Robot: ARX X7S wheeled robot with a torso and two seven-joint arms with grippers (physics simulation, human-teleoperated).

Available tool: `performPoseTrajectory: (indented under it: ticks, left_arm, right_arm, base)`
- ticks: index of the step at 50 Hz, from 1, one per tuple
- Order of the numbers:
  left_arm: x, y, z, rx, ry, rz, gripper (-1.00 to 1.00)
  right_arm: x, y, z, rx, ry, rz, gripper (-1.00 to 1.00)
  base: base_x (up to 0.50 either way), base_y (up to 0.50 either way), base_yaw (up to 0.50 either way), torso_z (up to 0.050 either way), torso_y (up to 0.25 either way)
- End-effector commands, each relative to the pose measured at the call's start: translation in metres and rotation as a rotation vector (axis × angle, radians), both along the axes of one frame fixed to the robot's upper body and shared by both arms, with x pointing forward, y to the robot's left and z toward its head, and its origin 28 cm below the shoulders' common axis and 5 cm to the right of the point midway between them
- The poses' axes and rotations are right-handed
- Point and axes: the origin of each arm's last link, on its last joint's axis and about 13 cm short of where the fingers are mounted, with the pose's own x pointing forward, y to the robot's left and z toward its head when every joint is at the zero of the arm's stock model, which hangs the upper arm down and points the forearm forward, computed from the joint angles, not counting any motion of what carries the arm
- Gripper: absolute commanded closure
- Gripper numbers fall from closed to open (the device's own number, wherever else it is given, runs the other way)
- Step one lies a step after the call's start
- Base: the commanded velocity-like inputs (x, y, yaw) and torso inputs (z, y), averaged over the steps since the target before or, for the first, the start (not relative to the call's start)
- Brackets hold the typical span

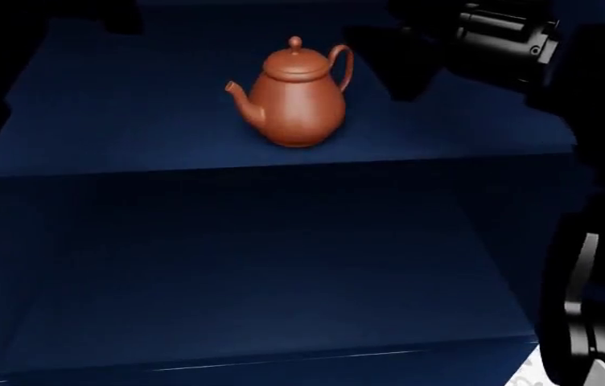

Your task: Pick the teapot from the counter and place it in the cabinet.

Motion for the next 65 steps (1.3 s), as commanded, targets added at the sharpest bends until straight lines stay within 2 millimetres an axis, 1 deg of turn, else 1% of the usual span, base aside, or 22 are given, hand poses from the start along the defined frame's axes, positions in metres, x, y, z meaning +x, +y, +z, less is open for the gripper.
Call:
performPoseTrajectory:
  ticks: [1, 10, 13, 18, 27, 36, 43, 51, 65]
  left_arm:
    - [-0.025, -0.006, -0.001, -0.033, -0.038, 0.026, -1.0]
    - [-0.052, -0.007, 0.004, -0.042, -0.098, 0.067, -1.0]
    - [-0.057, -0.009, 0.005, -0.041, -0.11, 0.063, -1.0]
    - [-0.063, -0.011, 0.005, -0.047, -0.122, 0.054, -1.0]
    - [-0.077, -0.014, 0.012, -0.025, -0.167, 0.033, -1.0]
    - [-0.077, -0.02, 0.024, 0.044, -0.251, 0.016, -1.0]
    - [-0.078, -0.024, 0.029, 0.073, -0.298, 0.004, -1.0]
    - [-0.094, -0.029, 0.039, 0.13, -0.385, 0.007, -1.0]
    - [-0.119, -0.022, 0.055, 0.151, -0.481, 0.07, -1.0]
  right_arm:
    - [-0.023, -0.003, 0.002, 0.031, -0.003, 0.003, -1.0]
    - [-0.039, -0.014, 0.003, 0.071, -0.043, -0.038, -1.0]
    - [-0.044, -0.015, 0.002, 0.076, -0.051, -0.038, -1.0]
    - [-0.05, -0.017, 0.001, 0.082, -0.069, -0.037, -1.0]
    - [-0.066, -0.021, 0.0, 0.097, -0.1, -0.02, -1.0]
    - [-0.084, -0.029, 0.013, 0.147, -0.209, -0.037, -1.0]
    - [-0.089, -0.033, 0.02, 0.171, -0.271, -0.071, -1.0]
    - [-0.095, -0.036, 0.027, 0.196, -0.327, -0.08, -1.0]
    - [-0.102, -0.038, 0.03, 0.228, -0.397, -0.105, -1.0]
  base:
    - [0.0, 0.0, 0.0, 0.0, 0.0]
    - [0.0, 0.0, 0.0, 0.0, 0.0]
    - [0.0, 0.0, 0.0, 0.0, 0.0]
    - [0.0, 0.0, 0.0, 0.0, 0.0]
    - [0.0, 0.0, 0.0, 0.0, 0.0]
    - [0.0, 0.0, 0.0, 0.0, 0.0]
    - [0.0, 0.0, 0.0, 0.0, 0.0]
    - [0.0, 0.0, 0.0, 0.0, 0.0]
    - [0.0, 0.0, 0.0, 0.0, 0.0]
